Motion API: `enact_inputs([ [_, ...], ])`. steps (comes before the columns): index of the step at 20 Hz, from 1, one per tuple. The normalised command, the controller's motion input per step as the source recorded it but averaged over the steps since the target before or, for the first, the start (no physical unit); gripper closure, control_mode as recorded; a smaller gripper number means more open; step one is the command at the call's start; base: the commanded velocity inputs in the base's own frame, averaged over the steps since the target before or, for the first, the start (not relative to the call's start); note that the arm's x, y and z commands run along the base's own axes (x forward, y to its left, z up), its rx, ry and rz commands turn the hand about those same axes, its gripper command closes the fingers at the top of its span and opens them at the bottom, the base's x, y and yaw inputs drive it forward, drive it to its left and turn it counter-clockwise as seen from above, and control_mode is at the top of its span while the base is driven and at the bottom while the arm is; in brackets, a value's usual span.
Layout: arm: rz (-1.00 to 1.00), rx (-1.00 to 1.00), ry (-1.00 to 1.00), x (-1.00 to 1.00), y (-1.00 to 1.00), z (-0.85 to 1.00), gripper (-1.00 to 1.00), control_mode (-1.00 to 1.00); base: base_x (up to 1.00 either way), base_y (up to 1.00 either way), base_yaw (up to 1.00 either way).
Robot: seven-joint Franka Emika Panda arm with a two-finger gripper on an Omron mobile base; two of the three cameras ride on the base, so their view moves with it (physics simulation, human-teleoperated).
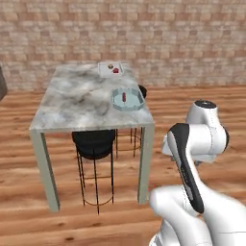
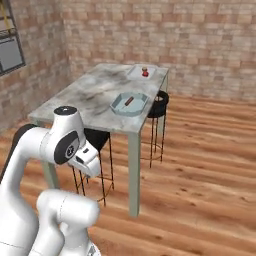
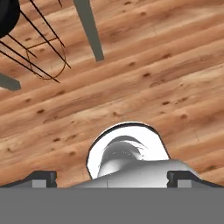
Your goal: Place the cold items (bell pepper and tangerine) from the fridge in one tupperware on the dining counter. Place the warm items (kebab skewer and hot dog) in the stove area in another tupperware.
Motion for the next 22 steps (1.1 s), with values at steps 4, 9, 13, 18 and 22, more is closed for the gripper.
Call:
enact_inputs([
  [4,0.00,0.00,0.00,0.00,0.00,0.00,-1.00,1.00,-1.00,0.30,-0.66],
  [9,0.00,0.00,0.00,0.00,0.00,0.00,-1.00,1.00,-0.99,0.44,-0.74],
  [13,0.00,0.00,0.00,0.00,0.00,0.00,-1.00,1.00,-0.99,0.43,-0.76],
  [18,0.00,0.00,0.00,0.00,0.00,0.00,-1.00,1.00,-0.98,0.37,-0.81],
  [22,0.00,0.00,0.00,0.00,0.00,0.00,-1.00,1.00,-0.90,0.00,-0.76],
])
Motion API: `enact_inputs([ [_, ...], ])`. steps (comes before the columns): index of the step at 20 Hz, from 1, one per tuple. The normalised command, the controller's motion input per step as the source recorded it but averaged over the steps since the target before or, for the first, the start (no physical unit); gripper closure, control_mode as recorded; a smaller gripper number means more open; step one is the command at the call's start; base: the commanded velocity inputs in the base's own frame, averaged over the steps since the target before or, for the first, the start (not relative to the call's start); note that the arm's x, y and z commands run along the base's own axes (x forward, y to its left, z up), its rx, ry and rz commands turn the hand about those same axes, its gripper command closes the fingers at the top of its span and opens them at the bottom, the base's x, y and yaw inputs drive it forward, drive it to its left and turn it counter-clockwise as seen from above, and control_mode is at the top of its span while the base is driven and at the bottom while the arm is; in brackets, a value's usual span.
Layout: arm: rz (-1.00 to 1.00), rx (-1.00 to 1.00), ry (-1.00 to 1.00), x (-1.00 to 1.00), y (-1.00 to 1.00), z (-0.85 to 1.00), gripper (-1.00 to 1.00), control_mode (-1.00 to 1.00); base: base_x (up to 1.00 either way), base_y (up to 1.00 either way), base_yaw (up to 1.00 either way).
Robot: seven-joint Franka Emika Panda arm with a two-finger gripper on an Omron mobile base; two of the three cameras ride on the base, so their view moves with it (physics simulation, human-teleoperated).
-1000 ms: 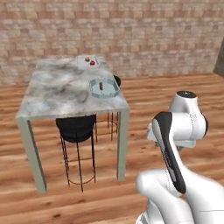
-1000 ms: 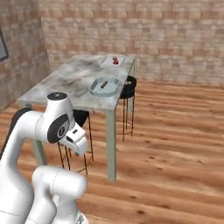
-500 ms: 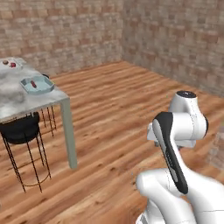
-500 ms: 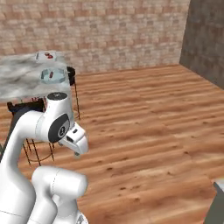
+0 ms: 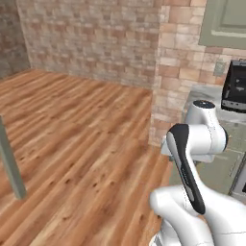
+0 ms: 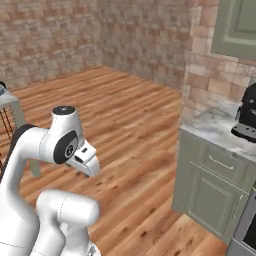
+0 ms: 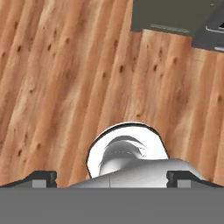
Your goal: Place the cold items (bell pepper and tangerine) from the fridge in one tupperware on the dining counter. Place the warm items (kebab skewer and hot dog) in the stove area in another tupperware.
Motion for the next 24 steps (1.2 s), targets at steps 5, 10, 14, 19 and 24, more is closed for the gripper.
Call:
enact_inputs([
  [5,0.00,0.00,0.00,0.00,0.00,0.00,-1.00,1.00,-0.63,-0.24,-0.73],
  [10,0.00,0.00,0.00,0.00,0.00,0.00,-1.00,1.00,0.08,-0.84,-0.48],
  [14,0.00,0.00,0.00,0.00,0.00,0.00,-1.00,1.00,0.42,-1.00,-0.25],
  [19,0.00,0.00,0.00,0.00,0.00,0.00,-1.00,1.00,0.61,-0.97,-0.10],
  [24,0.00,0.00,0.00,0.00,0.00,0.00,-1.00,1.00,0.74,-0.61,-0.03],
])
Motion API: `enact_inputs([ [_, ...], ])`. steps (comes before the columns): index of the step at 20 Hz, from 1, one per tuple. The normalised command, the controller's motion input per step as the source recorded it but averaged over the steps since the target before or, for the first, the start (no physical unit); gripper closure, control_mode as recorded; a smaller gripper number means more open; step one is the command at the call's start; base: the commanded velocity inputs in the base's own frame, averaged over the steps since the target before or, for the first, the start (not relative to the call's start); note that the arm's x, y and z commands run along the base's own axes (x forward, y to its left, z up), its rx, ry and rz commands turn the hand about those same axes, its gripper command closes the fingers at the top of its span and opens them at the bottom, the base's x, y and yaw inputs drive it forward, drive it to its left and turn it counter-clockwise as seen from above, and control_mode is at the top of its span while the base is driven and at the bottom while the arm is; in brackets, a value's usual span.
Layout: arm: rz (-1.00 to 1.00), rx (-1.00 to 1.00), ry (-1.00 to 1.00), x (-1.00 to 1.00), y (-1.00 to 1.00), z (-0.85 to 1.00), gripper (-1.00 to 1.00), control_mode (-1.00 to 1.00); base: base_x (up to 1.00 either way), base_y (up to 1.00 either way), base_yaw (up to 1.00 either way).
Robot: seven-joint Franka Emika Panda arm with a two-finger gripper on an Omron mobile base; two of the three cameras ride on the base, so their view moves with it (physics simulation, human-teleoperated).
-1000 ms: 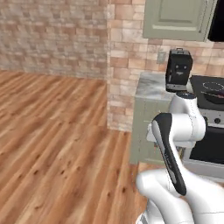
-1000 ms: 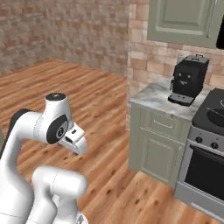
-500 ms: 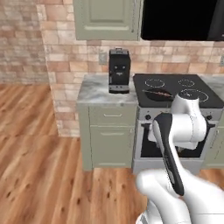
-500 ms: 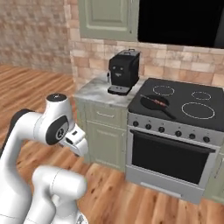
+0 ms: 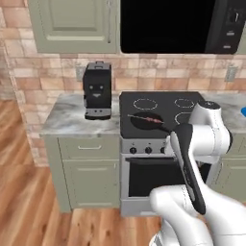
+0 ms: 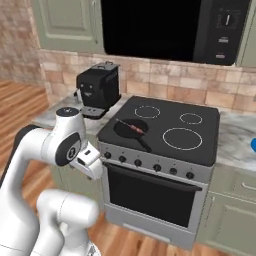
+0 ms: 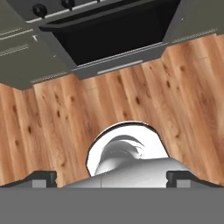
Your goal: Place the cold items (bell pepper and tangerine) from the fridge in one tupperware on the dining counter. Place the warm items (kebab skewer and hot dog) in the stove area in another tupperware.
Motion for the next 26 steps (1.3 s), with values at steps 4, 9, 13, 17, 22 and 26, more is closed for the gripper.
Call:
enact_inputs([
  [4,0.00,0.00,0.00,0.00,0.00,0.00,-1.00,1.00,0.74,-0.07,-0.04],
  [9,0.00,0.00,0.00,0.00,0.00,0.00,-1.00,1.00,0.60,0.02,-0.20],
  [13,0.00,0.00,0.00,0.00,0.00,0.00,-1.00,1.00,0.47,0.00,-0.26],
  [17,0.00,0.00,0.00,0.00,0.00,0.00,-1.00,1.00,0.31,0.18,-0.34],
  [22,0.00,0.00,0.00,0.00,0.00,0.00,-1.00,1.00,0.38,0.43,-0.30],
  [26,0.00,0.00,0.00,0.00,0.00,0.00,-1.00,1.00,0.44,0.53,-0.21],
])
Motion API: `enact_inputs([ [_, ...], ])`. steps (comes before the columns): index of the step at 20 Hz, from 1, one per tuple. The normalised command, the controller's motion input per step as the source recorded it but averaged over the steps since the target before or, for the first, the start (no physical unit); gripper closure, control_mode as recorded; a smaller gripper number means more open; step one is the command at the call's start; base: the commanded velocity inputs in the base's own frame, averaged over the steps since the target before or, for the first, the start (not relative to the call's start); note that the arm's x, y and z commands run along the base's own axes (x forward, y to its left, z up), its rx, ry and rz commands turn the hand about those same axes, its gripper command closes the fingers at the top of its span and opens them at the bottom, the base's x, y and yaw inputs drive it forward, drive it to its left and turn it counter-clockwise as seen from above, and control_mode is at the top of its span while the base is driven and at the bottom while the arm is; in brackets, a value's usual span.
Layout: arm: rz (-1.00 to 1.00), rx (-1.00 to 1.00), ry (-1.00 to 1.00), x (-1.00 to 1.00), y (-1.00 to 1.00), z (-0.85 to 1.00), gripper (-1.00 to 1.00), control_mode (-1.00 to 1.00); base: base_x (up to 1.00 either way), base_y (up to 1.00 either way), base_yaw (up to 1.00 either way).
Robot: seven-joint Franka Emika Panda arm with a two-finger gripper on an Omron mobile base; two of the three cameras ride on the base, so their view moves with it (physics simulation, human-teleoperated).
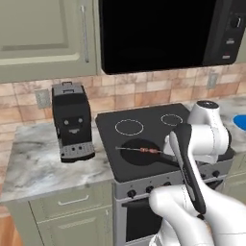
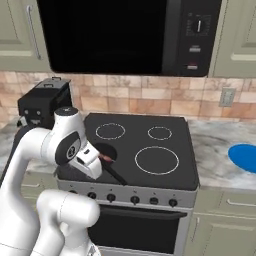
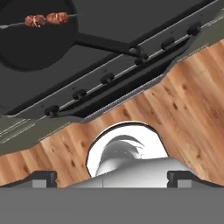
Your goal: Place the cold items (bell pepper and tangerine) from the fridge in one tupperware on the dining counter. Place the warm items (kebab skewer and hot dog) in the stove area in another tupperware.
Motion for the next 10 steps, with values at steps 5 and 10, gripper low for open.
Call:
enact_inputs([
  [5,0.00,0.00,0.00,0.00,0.00,0.00,-1.00,1.00,0.50,0.50,-0.18],
  [10,-0.03,0.16,0.00,0.61,0.13,-0.03,-1.00,-1.00,0.12,0.06,-0.02],
])
